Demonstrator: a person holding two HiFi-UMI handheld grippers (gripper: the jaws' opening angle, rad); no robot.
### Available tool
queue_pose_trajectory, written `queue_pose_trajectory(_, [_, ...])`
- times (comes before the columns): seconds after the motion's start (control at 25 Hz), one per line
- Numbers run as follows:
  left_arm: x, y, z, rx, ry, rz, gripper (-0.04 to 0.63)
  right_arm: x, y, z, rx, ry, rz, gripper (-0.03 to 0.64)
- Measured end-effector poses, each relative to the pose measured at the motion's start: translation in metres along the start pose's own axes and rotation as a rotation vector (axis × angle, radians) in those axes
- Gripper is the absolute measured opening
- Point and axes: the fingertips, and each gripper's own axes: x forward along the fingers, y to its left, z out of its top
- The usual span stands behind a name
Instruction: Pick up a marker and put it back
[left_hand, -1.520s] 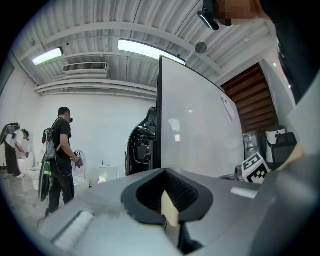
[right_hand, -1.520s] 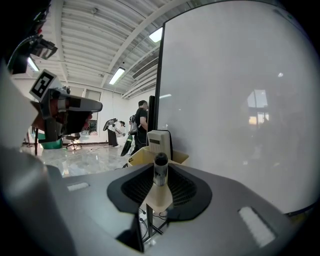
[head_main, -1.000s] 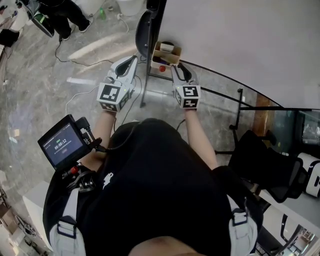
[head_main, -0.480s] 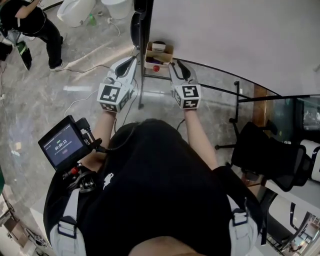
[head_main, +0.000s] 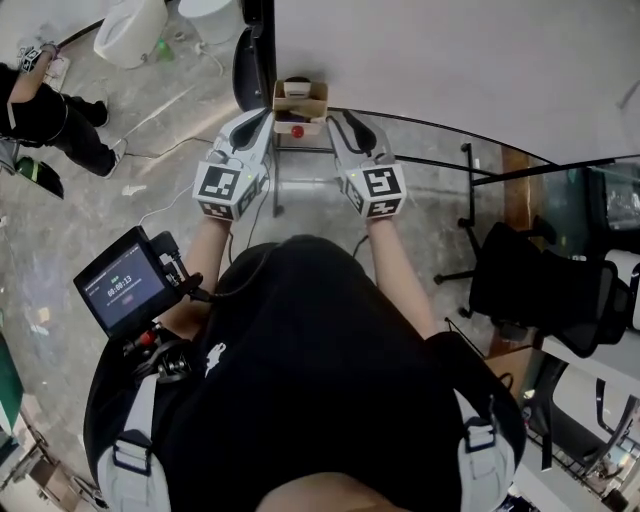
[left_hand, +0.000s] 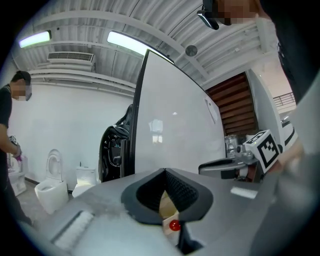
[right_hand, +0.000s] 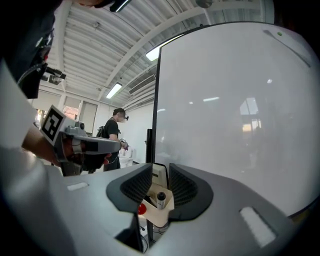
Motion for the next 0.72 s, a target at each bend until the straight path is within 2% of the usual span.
queue_pose_trajectory(0.32, [0.006,-0.021,0.013,0.004,-0.003,-0.055,0.005,-0.025,0.008,0.026,-0.008,-0.047,-0.014,0.009])
queue_pose_trajectory(0.72, [0.007,-0.031,0.017,0.013,-0.024,-0.098,0.005,-0.040,0.022,0.042,0.007,-0.074,-0.002,0.009])
